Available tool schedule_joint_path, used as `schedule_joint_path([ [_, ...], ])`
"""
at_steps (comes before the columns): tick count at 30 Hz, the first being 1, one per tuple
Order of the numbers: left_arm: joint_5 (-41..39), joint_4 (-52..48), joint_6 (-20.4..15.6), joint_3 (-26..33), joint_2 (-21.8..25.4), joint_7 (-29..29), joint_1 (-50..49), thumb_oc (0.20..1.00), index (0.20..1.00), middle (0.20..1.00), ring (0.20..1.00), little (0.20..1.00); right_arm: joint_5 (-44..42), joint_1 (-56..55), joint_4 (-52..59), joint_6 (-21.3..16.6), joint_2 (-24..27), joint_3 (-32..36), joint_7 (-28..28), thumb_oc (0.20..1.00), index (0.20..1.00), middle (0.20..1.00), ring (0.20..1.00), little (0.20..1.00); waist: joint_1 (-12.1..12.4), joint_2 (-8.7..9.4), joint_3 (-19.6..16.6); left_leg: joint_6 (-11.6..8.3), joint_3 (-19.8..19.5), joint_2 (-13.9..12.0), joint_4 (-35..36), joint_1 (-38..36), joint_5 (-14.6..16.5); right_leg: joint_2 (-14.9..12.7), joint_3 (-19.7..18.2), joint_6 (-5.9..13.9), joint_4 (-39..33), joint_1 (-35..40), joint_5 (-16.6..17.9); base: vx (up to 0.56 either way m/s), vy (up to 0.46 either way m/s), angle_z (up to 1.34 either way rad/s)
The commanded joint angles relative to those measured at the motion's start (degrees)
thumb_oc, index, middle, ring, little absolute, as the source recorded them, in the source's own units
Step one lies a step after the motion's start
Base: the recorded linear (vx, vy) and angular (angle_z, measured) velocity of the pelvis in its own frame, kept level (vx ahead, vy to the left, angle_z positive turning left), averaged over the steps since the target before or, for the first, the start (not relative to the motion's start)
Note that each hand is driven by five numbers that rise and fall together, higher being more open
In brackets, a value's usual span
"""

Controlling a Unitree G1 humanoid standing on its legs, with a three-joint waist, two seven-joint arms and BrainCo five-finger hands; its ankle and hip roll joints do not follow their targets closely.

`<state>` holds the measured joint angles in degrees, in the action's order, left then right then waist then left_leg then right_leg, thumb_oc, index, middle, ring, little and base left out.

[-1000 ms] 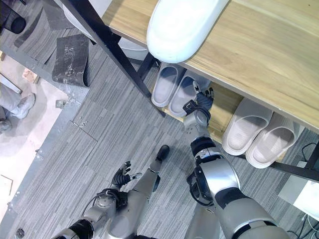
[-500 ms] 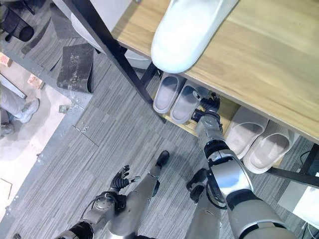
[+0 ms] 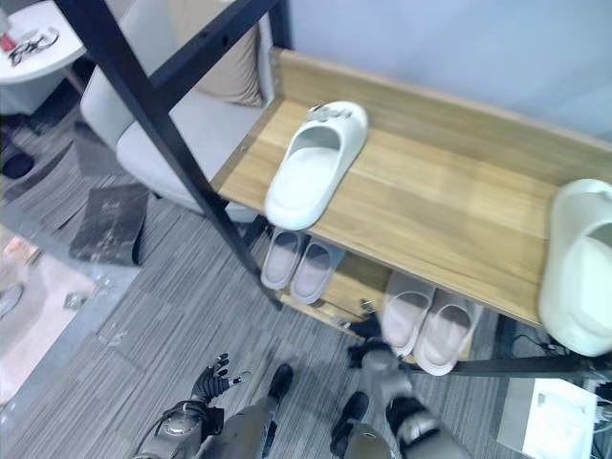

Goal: Arrange the slippers neatly on the shoe rack.

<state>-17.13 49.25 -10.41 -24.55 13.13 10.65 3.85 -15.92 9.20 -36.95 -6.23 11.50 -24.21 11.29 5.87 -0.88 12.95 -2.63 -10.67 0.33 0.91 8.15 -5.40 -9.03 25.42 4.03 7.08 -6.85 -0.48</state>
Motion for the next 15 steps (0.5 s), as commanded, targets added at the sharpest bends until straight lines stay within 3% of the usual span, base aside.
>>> schedule_joint_path([
  [1,6.0,-2.8,-0.9,0.1,2.3,-1.3,0.2,1.0,1.0,1.0,1.0,1.0,-0.4,0.4,3.9,-3.5,3.0,0.2,-6.8,1.0,1.0,1.0,1.0,1.0,0.0,1.28,-0.3,-1.01,3.9,1.1,0.5,-1.0,1.9,-1.0,-0.7,4.46,-5.9,4.6,1.2,0.09,-0.042,-0.45],
  [6,8.8,-6.8,-1.1,-0.4,2.9,-2.0,-0.2,1.0,1.0,1.0,1.0,1.0,1.9,-7.9,10.4,-3.6,5.2,0.2,-10.1,1.0,1.0,1.0,1.0,1.0,-2.0,0.83,-3.2,-1.57,5.6,0.4,3.7,-3.8,1.1,0.0,-1.2,4.79,-9.4,7.0,2.2,0.04,-0.016,-0.19],
  [8,9.2,-11.4,-1.2,-1.5,3.3,-3.0,-0.4,1.0,1.0,1.0,1.0,1.0,6.7,-11.1,11.8,-3.1,7.6,1.0,-10.3,1.0,1.0,1.0,1.0,1.0,-3.5,0.68,-4.2,-1.5,6.6,0.4,4.1,-5.0,1.5,0.3,-2.2,4.82,-10.2,7.7,2.3,0.05,-0.011,-0.17],
  [10,9.2,-11.5,-1.2,-1.6,3.3,-3.0,-0.5,1.0,1.0,1.0,1.0,1.0,6.8,-11.2,11.8,-3.1,7.6,1.0,-10.3,1.0,1.0,1.0,1.0,1.0,-3.4,0.66,-4.2,-1.5,6.7,0.3,4.1,-5.1,1.5,0.3,-2.2,4.82,-10.2,7.8,2.4,0.04,-0.008,-0.14],
  [12,14.7,-15.8,-0.6,-7.5,3.9,-5.3,2.8,1.0,1.0,1.0,1.0,1.0,13.1,-13.7,9.6,-2.0,10.1,2.8,-9.3,1.0,1.0,1.0,1.0,1.0,-5.6,0.48,-4.7,-1.34,7.7,0.2,4.1,-6.3,2.3,0.6,-3.5,4.95,-10.5,8.5,2.2,0.05,-0.025,-0.12],
  [14,19.1,-20.5,-0.2,-13.4,3.9,-7.9,7.5,1.0,1.0,1.0,1.0,1.0,13.4,-15.7,6.2,-1.6,11.5,6.2,-8.7,1.0,1.0,1.0,1.0,1.0,-7.5,0.09,-5.0,-1.19,8.3,0.1,4.1,-7.2,2.9,0.7,-4.6,5.0,-10.5,8.9,2.0,0.05,-0.028,-0.3],
  [15,19.1,-20.5,-0.1,-13.5,3.9,-7.9,7.5,1.0,1.0,1.0,1.0,1.0,13.4,-15.7,6.2,-1.6,11.5,6.2,-8.7,1.0,1.0,1.0,1.0,1.0,-7.5,0.07,-4.9,-1.19,8.3,0.1,4.1,-7.2,2.9,0.7,-4.6,5.0,-10.5,8.9,2.0,0.04,-0.025,-0.28],
])
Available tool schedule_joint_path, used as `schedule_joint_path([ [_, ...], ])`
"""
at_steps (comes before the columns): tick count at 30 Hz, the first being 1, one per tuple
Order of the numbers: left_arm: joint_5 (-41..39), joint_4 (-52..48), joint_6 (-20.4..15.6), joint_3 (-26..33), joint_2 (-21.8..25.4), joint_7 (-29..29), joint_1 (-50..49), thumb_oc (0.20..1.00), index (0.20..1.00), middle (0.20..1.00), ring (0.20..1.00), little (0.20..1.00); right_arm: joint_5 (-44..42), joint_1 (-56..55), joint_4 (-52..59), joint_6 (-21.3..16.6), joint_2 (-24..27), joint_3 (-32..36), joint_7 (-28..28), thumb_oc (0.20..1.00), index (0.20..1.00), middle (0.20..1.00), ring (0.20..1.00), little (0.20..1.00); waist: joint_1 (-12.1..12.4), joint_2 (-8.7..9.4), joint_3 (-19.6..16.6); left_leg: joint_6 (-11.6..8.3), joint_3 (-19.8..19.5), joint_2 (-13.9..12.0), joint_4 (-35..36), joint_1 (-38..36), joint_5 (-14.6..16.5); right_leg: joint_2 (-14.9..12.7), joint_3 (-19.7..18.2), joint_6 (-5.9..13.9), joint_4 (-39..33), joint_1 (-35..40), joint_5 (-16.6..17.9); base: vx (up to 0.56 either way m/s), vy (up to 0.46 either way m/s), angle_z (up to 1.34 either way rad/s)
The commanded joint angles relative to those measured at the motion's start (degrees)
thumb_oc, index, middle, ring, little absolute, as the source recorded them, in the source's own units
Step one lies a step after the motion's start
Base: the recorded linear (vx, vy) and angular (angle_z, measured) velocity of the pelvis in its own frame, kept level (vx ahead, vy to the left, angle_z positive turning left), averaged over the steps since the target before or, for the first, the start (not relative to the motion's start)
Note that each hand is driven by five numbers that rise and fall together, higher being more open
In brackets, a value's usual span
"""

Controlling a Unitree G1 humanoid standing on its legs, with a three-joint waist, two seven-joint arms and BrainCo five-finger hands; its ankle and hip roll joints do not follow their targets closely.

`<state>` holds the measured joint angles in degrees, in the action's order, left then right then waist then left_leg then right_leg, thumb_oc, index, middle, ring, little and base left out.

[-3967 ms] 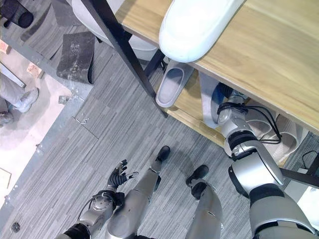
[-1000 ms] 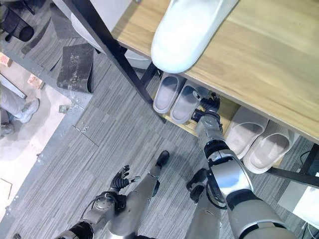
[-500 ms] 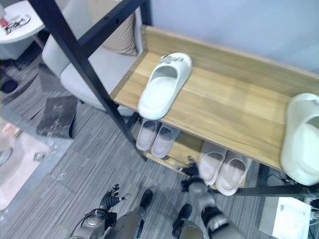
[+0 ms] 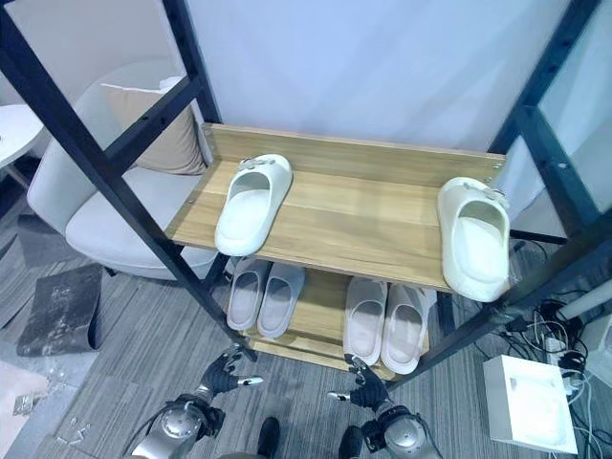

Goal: Arrange the slippers neatly on the shoe rack.

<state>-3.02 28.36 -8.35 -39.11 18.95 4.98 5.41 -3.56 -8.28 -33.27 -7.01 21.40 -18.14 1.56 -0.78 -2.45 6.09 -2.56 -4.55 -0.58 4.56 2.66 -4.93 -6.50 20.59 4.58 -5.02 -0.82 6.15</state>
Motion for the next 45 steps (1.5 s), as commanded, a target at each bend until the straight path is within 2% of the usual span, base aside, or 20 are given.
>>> schedule_joint_path([
  [1,5.6,-1.0,-2.4,-1.1,-2.1,-3.3,7.7,1.0,1.0,1.0,1.0,1.0,0.8,1.8,1.4,-0.6,1.8,1.1,1.4,1.0,1.0,1.0,1.0,1.0,-1.3,1.51,1.8,-1.22,2.3,1.0,0.4,-1.9,2.6,-1.8,0.0,4.48,1.6,3.0,-4.7,0.01,-0.008,-0.12],
  [5,5.3,-6.0,-2.9,-5.2,-2.1,-5.9,12.4,1.0,1.0,1.0,1.0,1.0,-3.0,2.2,-1.5,-0.6,1.3,4.1,1.8,1.0,1.0,1.0,1.0,1.0,-2.3,1.07,1.6,-1.18,2.8,1.0,0.4,-2.3,3.0,-1.6,-0.6,4.55,1.2,3.1,-4.7,0.01,-0.016,-0.14],
  [6,3.9,-10.9,-3.1,-7.6,-1.0,-8.5,15.4,1.0,1.0,1.0,1.0,1.0,-5.5,3.0,-3.0,-0.6,1.0,5.7,2.0,1.0,1.0,1.0,1.0,1.0,-2.9,0.65,1.4,-1.14,3.2,0.9,0.4,-2.5,3.1,-1.6,-1.0,4.58,1.0,3.2,-4.6,-0.01,0.003,-0.22],
  [7,1.2,-17.1,-4.3,-6.1,2.8,-11.3,14.9,1.0,1.0,1.0,1.0,1.0,-6.3,2.5,-2.5,-0.6,1.6,7.4,2.0,1.0,1.0,1.0,1.0,1.0,-3.0,0.21,1.4,-1.05,3.4,1.0,0.4,-2.2,2.6,-1.7,-1.1,4.53,1.0,2.9,-4.2,0.02,-0.002,-0.23],
  [9,-1.4,-26.7,-4.3,-8.3,6.6,-14.7,15.9,1.0,1.0,1.0,1.0,1.0,-6.9,3.1,-3.3,-0.9,1.6,7.5,1.6,1.0,1.0,1.0,1.0,1.0,-2.9,-0.31,1.2,-1.17,3.7,0.8,0.4,-2.7,3.3,-1.5,-1.6,4.53,0.6,3.3,-4.5,0.01,0.0,-0.2],
  [14,-1.6,-31.0,-4.4,-9.7,5.9,-16.0,21.7,1.0,1.0,1.0,1.0,1.0,-6.1,2.8,-0.9,-0.6,2.0,6.3,0.3,1.0,1.0,1.0,1.0,1.0,-3.4,-0.49,1.0,-1.4,4.0,0.8,0.4,-3.1,3.3,-1.3,-1.9,4.42,0.5,3.7,-4.8,0.0,-0.012,0.03],
  [16,-10.2,-32.8,-3.6,-9.5,4.0,-17.7,22.3,1.0,1.0,1.0,1.0,1.0,-5.9,2.3,0.1,-0.2,2.0,5.9,-0.3,1.0,1.0,1.0,1.0,1.0,-3.7,-0.48,0.9,-1.48,4.1,0.7,0.4,-3.2,3.2,-1.2,-1.8,4.35,0.4,3.9,-4.8,-0.01,-0.021,-0.07],
  [18,-25.8,-34.8,-2.1,-6.7,1.5,-18.3,20.8,1.0,1.0,1.0,1.0,1.0,-5.6,0.5,2.1,0.4,1.8,5.6,-1.0,1.0,1.0,1.0,1.0,1.0,-3.8,-0.46,0.7,-1.61,4.1,0.6,0.4,-3.2,3.0,-1.2,-1.7,4.24,0.3,4.1,-4.8,0.0,0.0,0.0],
  [22,-29.1,-36.2,-4.0,-1.1,1.1,-13.0,20.7,1.0,1.0,1.0,1.0,1.0,-5.4,-1.5,3.3,0.6,1.3,5.9,-1.0,1.0,1.0,1.0,1.0,1.0,-3.5,-0.2,0.4,-1.76,3.8,0.6,0.4,-3.3,2.9,-1.2,-1.3,4.14,0.2,4.4,-4.8,0.0,-0.016,0.01],
  [25,-23.3,-35.7,-6.3,4.9,1.0,-6.0,22.6,1.0,1.0,1.0,1.0,1.0,-5.4,-1.8,2.7,0.6,0.3,5.7,-0.8,1.0,1.0,1.0,1.0,1.0,-3.0,0.1,0.2,-1.87,3.6,0.6,0.4,-3.4,2.8,-1.2,-1.1,4.16,0.0,4.8,-4.8,0.0,0.0,0.0],
  [26,-23.3,-35.7,-6.3,4.9,1.0,-6.0,22.6,1.0,1.0,1.0,1.0,1.0,-5.4,-1.8,2.7,0.6,0.3,5.7,-0.8,1.0,1.0,1.0,1.0,1.0,-3.0,0.1,0.2,-1.87,3.6,0.6,0.4,-3.4,2.8,-1.2,-1.1,4.16,0.0,4.8,-4.8,0.0,0.0,0.0],
  [27,-19.7,-34.0,-7.1,10.0,1.1,-0.8,24.2,1.0,1.0,1.0,1.0,1.0,-5.3,-1.7,2.3,0.8,-0.3,5.5,-0.6,1.0,1.0,1.0,1.0,1.0,-2.7,0.2,-0.1,-1.91,3.7,0.6,0.4,-3.4,2.9,-1.1,-1.1,4.12,0.0,4.8,-4.7,0.0,0.0,0.0],
  [29,-14.2,-32.9,-7.3,15.0,2.8,3.8,26.5,1.0,1.0,1.0,1.0,1.0,-5.0,-1.6,2.0,1.0,-0.5,5.5,-0.4,1.0,1.0,1.0,1.0,1.0,-2.7,0.16,-0.3,-1.87,4.1,0.5,0.4,-3.5,3.0,-1.1,-1.3,4.12,0.0,4.8,-4.7,0.01,-0.002,-0.03],
  [32,-10.3,-32.8,-7.5,18.0,4.7,6.3,27.6,1.0,1.0,1.0,1.0,1.0,-4.9,-1.4,2.0,1.1,-0.7,5.6,-0.5,1.0,1.0,1.0,1.0,1.0,-2.6,0.11,-0.4,-1.85,4.3,0.5,0.4,-3.6,3.2,-1.0,-1.4,4.12,0.0,4.9,-4.8,0.0,-0.001,-0.01],
  [35,-1.6,-30.5,-6.3,20.7,8.5,9.7,29.4,1.0,1.0,1.0,1.0,1.0,-4.8,-1.4,1.9,1.1,-0.7,5.9,-0.7,1.0,1.0,1.0,1.0,1.0,-2.7,-0.04,-0.5,-1.83,4.4,0.5,0.4,-3.9,3.4,-1.0,-1.5,4.2,0.0,5.0,-4.8,0.0,0.0,0.0],
  [36,5.1,-29.2,-4.7,22.3,11.4,12.2,30.1,1.0,1.0,1.0,1.0,1.0,-4.7,-1.2,2.1,1.0,-0.5,6.1,-0.7,1.0,1.0,1.0,1.0,1.0,-2.6,-0.2,-0.6,-1.76,4.4,0.5,0.4,-3.9,3.6,-1.0,-1.8,4.25,0.0,4.9,-4.7,0.0,0.0,0.0],
  [38,7.8,-28.8,-4.0,22.8,12.4,12.8,30.2,1.0,1.0,1.0,1.0,1.0,-4.5,-1.2,2.2,0.9,-0.5,6.3,-0.7,1.0,1.0,1.0,1.0,1.0,-2.6,-0.18,-0.6,-1.72,4.4,0.5,0.4,-4.0,3.6,-1.0,-1.8,4.26,0.0,5.0,-4.7,0.02,0.005,-0.03],
  [40,18.0,-25.2,-1.2,23.6,16.7,16.0,32.2,1.0,1.0,1.0,1.0,1.0,-4.3,-1.0,2.9,0.5,-0.2,6.5,-0.5,1.0,1.0,1.0,1.0,1.0,-2.6,-0.3,-0.6,-1.6,4.4,0.5,0.4,-4.2,3.9,-0.9,-2.2,4.32,0.0,4.9,-4.7,0.04,0.009,-0.03],
  [42,20.1,-24.5,-0.8,23.9,17.5,16.9,32.7,1.0,1.0,1.0,1.0,1.0,-4.2,-1.1,3.2,0.5,-0.1,6.6,-0.4,1.0,1.0,1.0,1.0,1.0,-2.6,-0.25,-0.5,-1.54,4.4,0.5,0.4,-4.3,4.0,-0.8,-2.3,4.33,0.0,4.9,-4.7,0.03,0.009,-0.09],
  [45,29.1,-21.3,2.4,23.7,20.9,18.7,33.3,1.0,1.0,1.0,1.0,1.0,-4.2,-1.3,4.0,0.3,0.2,6.7,-0.4,1.0,1.0,1.0,1.0,1.0,-2.9,-0.25,-0.4,-1.44,4.6,0.5,0.4,-4.4,4.3,-0.7,-2.6,4.38,0.0,4.8,-4.8,0.02,0.009,-0.1],
])
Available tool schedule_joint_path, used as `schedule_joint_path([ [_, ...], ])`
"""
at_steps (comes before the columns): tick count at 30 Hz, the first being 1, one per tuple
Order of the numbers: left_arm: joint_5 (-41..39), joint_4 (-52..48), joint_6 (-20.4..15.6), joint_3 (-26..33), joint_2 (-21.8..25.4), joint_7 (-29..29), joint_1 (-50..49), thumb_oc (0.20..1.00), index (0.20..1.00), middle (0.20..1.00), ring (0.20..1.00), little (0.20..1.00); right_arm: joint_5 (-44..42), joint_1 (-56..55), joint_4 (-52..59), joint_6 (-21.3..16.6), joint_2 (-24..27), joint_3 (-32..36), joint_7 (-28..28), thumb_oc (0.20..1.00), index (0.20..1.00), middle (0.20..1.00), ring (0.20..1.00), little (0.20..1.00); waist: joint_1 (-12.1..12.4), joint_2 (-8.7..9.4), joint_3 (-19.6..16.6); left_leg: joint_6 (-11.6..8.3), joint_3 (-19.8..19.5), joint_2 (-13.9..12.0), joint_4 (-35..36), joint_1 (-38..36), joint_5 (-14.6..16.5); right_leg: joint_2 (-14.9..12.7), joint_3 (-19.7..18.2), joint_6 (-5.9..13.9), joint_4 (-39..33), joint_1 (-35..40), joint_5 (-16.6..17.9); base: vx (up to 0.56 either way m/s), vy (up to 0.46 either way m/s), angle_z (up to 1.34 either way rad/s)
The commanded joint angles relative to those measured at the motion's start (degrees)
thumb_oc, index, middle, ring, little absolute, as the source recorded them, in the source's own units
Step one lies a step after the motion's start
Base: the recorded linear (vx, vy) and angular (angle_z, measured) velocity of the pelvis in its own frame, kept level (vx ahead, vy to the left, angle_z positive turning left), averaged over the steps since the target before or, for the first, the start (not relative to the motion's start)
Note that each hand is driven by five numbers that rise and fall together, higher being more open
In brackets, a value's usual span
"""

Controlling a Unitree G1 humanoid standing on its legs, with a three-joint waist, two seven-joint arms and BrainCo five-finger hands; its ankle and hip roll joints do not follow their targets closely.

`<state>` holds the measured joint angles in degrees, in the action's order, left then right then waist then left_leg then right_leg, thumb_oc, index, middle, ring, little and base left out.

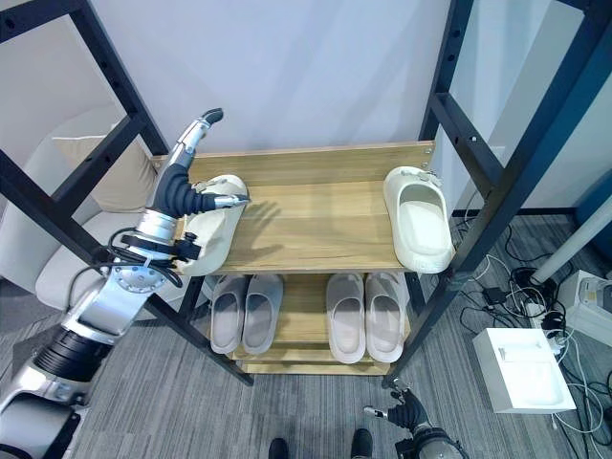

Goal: Arrange the slippers neatly on the shoe rack.

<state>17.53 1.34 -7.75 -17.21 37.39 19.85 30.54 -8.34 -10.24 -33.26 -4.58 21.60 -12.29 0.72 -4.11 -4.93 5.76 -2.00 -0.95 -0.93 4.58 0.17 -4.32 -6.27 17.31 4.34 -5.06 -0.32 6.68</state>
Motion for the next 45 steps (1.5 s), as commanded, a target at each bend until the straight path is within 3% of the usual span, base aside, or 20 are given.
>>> schedule_joint_path([
  [1,8.7,5.9,1.7,1.7,2.5,4.0,8.3,1.0,1.0,1.0,1.0,1.0,0.6,0.6,4.0,-2.1,0.0,0.8,0.5,1.0,1.0,1.0,1.0,1.0,0.4,2.27,-0.1,-2.0,1.0,0.9,0.4,-1.9,3.7,-0.9,0.7,4.62,0.1,4.3,-5.3,0.0,0.0,0.0],
  [5,21.0,12.4,6.5,-2.5,7.6,4.1,10.7,1.0,1.0,1.0,1.0,1.0,0.3,0.3,5.4,-2.6,0.9,0.6,0.2,1.0,1.0,1.0,1.0,1.0,-0.3,2.27,0.0,-1.71,1.3,0.8,0.4,-2.0,4.0,-0.7,-0.2,4.7,0.1,4.0,-5.4,0.01,0.003,-0.01],
  [7,21.1,12.7,6.5,-2.8,7.6,4.2,11.0,1.0,1.0,1.0,1.0,1.0,0.3,0.3,5.4,-2.6,0.8,0.7,0.2,1.0,1.0,1.0,1.0,1.0,-0.2,2.37,0.1,-1.71,1.4,0.8,0.4,-2.0,4.0,-0.7,-0.2,4.7,0.1,4.0,-5.4,0.02,0.008,-0.07],
  [8,26.1,15.4,8.2,-5.7,9.3,3.5,12.8,1.0,1.0,1.0,1.0,1.0,0.3,0.2,6.0,-3.0,1.2,0.5,0.3,1.0,1.0,1.0,1.0,1.0,-0.6,2.51,0.1,-1.65,1.6,0.7,0.4,-2.2,4.2,-0.5,-0.6,4.7,0.1,3.9,-5.5,0.04,0.014,-0.13],
  [12,31.8,23.5,11.0,-11.8,9.2,2.5,16.5,1.0,1.0,1.0,1.0,1.0,0.1,0.2,5.2,-3.8,1.4,-0.7,0.5,1.0,1.0,1.0,1.0,1.0,-1.5,2.99,0.2,-1.5,1.8,0.6,0.4,-2.5,4.5,-0.2,-1.3,4.72,0.2,3.8,-5.7,0.04,0.007,-0.11],
  [20,32.1,32.9,13.7,-15.7,7.5,2.3,21.6,1.0,1.0,1.0,1.0,1.0,-0.4,0.6,5.6,-4.2,1.2,-1.6,0.8,1.0,1.0,1.0,1.0,1.0,-2.5,3.46,0.4,-1.44,2.4,0.4,0.4,-2.1,4.6,0.2,-2.1,4.76,0.1,2.8,-5.5,0.01,-0.001,-0.04],
  [32,30.5,42.9,15.9,-20.6,10.2,2.5,29.7,1.0,1.0,1.0,1.0,1.0,-1.0,-0.1,5.9,-4.9,1.4,-1.8,1.4,1.0,1.0,1.0,1.0,1.0,-3.5,3.72,1.0,-1.48,3.2,0.2,0.4,-1.1,4.3,0.3,-2.8,4.97,0.1,1.3,-5.0,0.01,-0.001,-0.07],
  [33,30.4,43.9,16.1,-20.6,10.0,2.4,29.9,0.683,0.683,0.683,0.683,0.683,-1.2,-0.1,6.2,-4.9,1.3,-1.8,1.5,1.0,1.0,1.0,1.0,1.0,-3.7,3.74,1.3,-1.47,3.2,0.2,0.4,-0.8,4.2,0.4,-2.8,4.99,0.1,1.0,-4.9,0.0,0.0,0.0],
  [34,30.4,43.9,16.1,-20.7,9.9,2.5,29.9,0.304,0.304,0.304,0.304,0.304,-1.2,-0.1,6.2,-4.9,1.3,-1.8,1.5,1.0,1.0,1.0,1.0,1.0,-3.7,3.74,1.3,-1.47,3.2,0.2,0.4,-0.8,4.2,0.4,-2.8,4.99,0.1,1.0,-4.9,0.0,0.0,0.0],
  [35,30.4,43.9,16.1,-20.7,9.9,2.5,29.9,0.2,0.2,0.2,0.2,0.2,-1.2,-0.1,6.2,-4.9,1.2,-1.8,1.5,1.0,1.0,1.0,1.0,1.0,-3.7,3.74,1.3,-1.47,3.2,0.2,0.4,-0.8,4.2,0.4,-2.8,4.99,0.1,1.0,-4.9,0.0,0.0,0.0],
  [45,28.0,40.9,14.6,-19.6,7.9,1.0,27.6,0.2,0.2,0.2,0.2,0.2,-1.3,-0.5,7.5,-4.5,0.7,-1.6,1.7,1.0,1.0,1.0,1.0,1.0,-3.8,3.02,1.8,-1.35,3.0,0.5,0.4,-0.6,4.2,0.1,-2.9,4.98,0.1,0.9,-4.9,0.0,0.0,0.0],
])
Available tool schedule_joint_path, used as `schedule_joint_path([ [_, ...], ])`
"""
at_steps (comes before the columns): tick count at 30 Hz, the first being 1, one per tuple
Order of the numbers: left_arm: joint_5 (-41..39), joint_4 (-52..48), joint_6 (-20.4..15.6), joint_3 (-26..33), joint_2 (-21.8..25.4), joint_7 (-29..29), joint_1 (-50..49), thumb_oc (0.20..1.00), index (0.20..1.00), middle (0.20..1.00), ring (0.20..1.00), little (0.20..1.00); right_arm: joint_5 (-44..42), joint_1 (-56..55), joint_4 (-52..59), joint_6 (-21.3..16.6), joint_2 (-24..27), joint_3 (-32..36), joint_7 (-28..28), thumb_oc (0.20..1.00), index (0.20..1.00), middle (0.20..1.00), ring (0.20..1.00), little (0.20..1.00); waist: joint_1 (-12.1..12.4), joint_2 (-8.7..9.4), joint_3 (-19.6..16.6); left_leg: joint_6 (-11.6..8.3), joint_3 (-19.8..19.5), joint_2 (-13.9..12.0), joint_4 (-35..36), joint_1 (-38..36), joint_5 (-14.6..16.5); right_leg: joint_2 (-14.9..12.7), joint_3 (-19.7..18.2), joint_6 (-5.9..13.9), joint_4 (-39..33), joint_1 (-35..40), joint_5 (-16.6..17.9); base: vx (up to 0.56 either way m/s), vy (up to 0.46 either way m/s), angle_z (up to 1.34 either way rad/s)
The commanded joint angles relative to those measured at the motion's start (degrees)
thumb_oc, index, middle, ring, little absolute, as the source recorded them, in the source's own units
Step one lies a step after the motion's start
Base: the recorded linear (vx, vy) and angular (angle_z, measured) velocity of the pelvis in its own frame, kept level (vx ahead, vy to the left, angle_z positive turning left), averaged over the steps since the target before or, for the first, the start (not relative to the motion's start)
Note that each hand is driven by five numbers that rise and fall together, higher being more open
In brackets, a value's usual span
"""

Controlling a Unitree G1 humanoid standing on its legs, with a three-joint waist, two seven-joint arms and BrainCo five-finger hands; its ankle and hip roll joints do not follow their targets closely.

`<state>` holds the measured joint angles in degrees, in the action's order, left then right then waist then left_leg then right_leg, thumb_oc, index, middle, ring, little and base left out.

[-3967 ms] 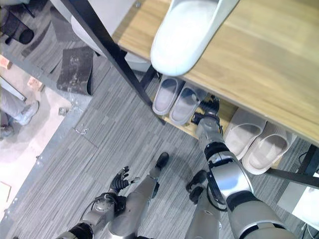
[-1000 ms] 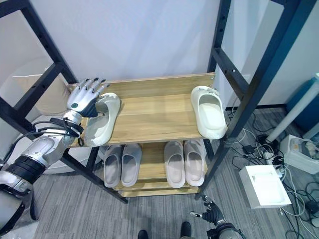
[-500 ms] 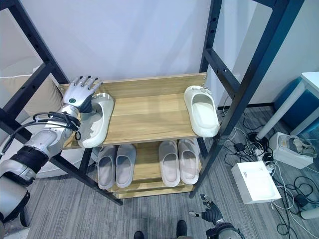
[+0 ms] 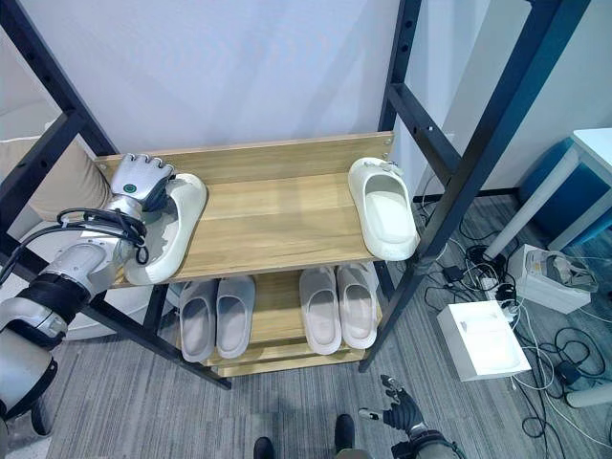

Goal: Arrange the slippers neatly on the shoe rack.

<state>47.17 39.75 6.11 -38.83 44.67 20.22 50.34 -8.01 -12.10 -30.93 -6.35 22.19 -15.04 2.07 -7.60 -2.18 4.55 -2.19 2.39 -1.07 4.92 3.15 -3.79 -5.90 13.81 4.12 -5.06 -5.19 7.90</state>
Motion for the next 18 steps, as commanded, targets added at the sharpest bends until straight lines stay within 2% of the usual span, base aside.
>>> schedule_joint_path([
  [1,-1.9,1.3,0.5,2.4,0.0,0.5,7.4,0.2,0.2,0.2,0.2,0.2,-1.5,1.3,5.2,-2.6,0.2,1.1,0.3,1.0,1.0,1.0,1.0,1.0,-0.3,0.15,3.0,-1.16,-0.4,0.7,0.1,-3.7,3.7,-0.3,0.6,5.17,0.1,5.9,-6.2,0.0,0.0,0.0],
  [9,-2.9,-8.8,-2.0,2.7,-6.1,-0.8,8.0,0.2,0.2,0.2,0.2,0.2,-1.5,2.2,4.4,-2.0,0.0,0.6,0.2,1.0,1.0,1.0,1.0,1.0,-0.7,-0.22,3.0,-1.26,-0.3,0.6,0.1,-3.8,3.6,-0.3,0.8,4.95,0.1,6.2,-6.5,-0.01,-0.002,0.03],
  [10,-3.4,-7.0,-2.0,1.7,-8.1,-0.8,9.8,0.2,0.2,0.2,0.2,0.2,-1.8,2.5,4.2,-1.9,0.3,0.7,0.3,1.0,1.0,1.0,1.0,1.0,-1.2,-0.4,3.0,-1.3,0.2,0.5,0.1,-3.9,3.6,-0.2,0.3,4.93,0.1,5.9,-6.3,-0.02,-0.023,-0.05],
  [13,-4.0,-5.4,-1.8,0.5,-9.5,-0.7,11.9,0.2,0.2,0.2,0.2,0.2,-2.1,2.6,4.0,-1.9,0.7,0.8,0.5,1.0,1.0,1.0,1.0,1.0,-1.8,-0.57,3.1,-1.31,0.9,0.4,0.1,-3.9,3.6,-0.1,-0.4,4.91,0.1,5.7,-6.1,0.0,-0.022,-0.18],
  [15,-5.7,1.2,-1.2,-2.2,-12.9,-0.5,15.5,0.2,0.2,0.2,0.2,0.2,-3.3,2.4,4.0,-2.0,1.6,1.9,1.1,1.0,1.0,1.0,1.0,1.0,-4.3,-1.45,3.3,-1.31,2.8,0.2,0.1,-4.0,3.7,0.1,-2.5,4.95,0.1,4.4,-5.7,0.01,-0.021,-0.19],
  [18,-6.3,4.1,-1.0,-3.0,-14.7,-0.3,16.6,0.2,0.2,0.2,0.2,0.2,-3.9,2.2,4.2,-2.0,2.1,2.6,1.3,1.0,1.0,1.0,1.0,1.0,-5.1,-1.68,3.3,-1.37,3.5,0.1,0.1,-4.0,3.8,0.2,-3.3,4.93,0.1,4.0,-5.6,0.02,-0.019,-0.32],
])
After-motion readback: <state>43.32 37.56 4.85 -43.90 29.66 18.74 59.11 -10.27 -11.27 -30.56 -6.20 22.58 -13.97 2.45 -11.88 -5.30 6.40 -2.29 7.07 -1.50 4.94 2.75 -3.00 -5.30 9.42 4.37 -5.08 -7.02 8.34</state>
